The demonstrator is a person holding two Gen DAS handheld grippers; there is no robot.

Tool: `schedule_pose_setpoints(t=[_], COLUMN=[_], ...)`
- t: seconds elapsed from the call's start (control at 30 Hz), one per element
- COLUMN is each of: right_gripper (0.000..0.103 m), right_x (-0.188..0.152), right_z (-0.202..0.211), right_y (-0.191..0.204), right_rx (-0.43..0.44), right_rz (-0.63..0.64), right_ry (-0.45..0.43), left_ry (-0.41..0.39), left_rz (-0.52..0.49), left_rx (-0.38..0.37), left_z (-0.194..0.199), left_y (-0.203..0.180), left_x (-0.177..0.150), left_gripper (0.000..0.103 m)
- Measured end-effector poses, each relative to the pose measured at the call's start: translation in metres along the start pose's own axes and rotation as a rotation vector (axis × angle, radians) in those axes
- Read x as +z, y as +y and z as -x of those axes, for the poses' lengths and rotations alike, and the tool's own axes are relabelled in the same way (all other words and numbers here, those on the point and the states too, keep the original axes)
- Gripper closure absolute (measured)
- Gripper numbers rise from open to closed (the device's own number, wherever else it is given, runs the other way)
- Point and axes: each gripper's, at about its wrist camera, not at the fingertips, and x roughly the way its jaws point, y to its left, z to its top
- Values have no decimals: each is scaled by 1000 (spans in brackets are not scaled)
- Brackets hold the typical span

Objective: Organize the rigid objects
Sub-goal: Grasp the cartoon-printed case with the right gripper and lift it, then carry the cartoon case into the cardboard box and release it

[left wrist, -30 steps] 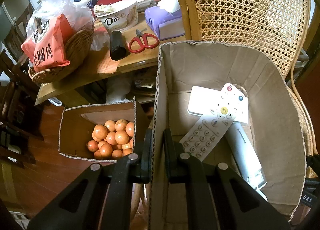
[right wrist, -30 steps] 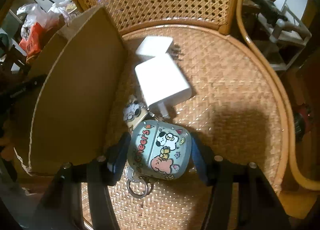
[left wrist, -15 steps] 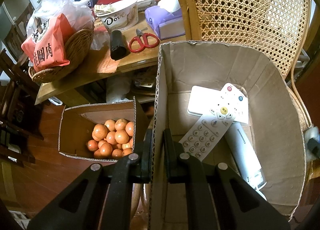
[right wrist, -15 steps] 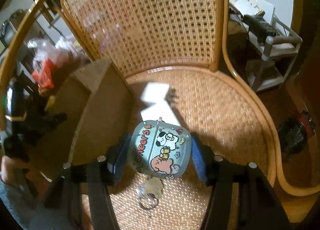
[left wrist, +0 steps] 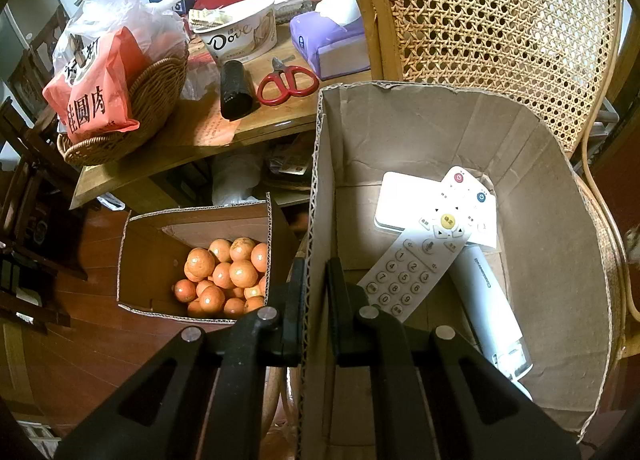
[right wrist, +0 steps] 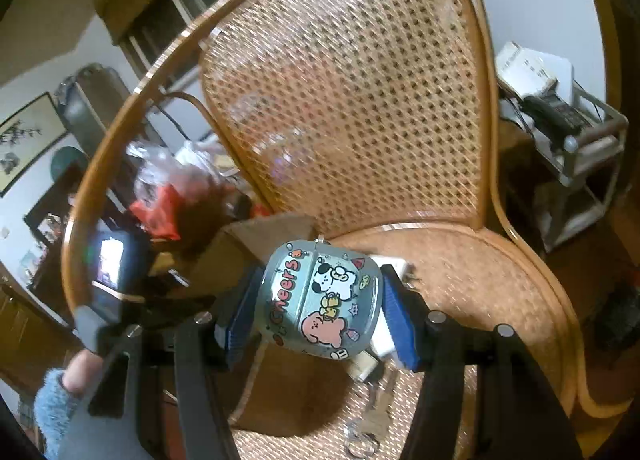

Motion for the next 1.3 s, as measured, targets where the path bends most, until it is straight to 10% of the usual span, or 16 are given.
schedule_pose_setpoints(t=[1.0, 1.3], right_gripper=[40, 40], right_x=[19, 6], right_z=[-53, -79], right_y=[69, 73], right_rx=[147, 60], right_rz=[74, 127], right_ry=[42, 98], left_ry=[2, 2], left_rz=[13, 9], left_rx=[5, 7], left_z=[0, 0], left_y=[-1, 0], left_x=[0, 1], left_gripper=[94, 94])
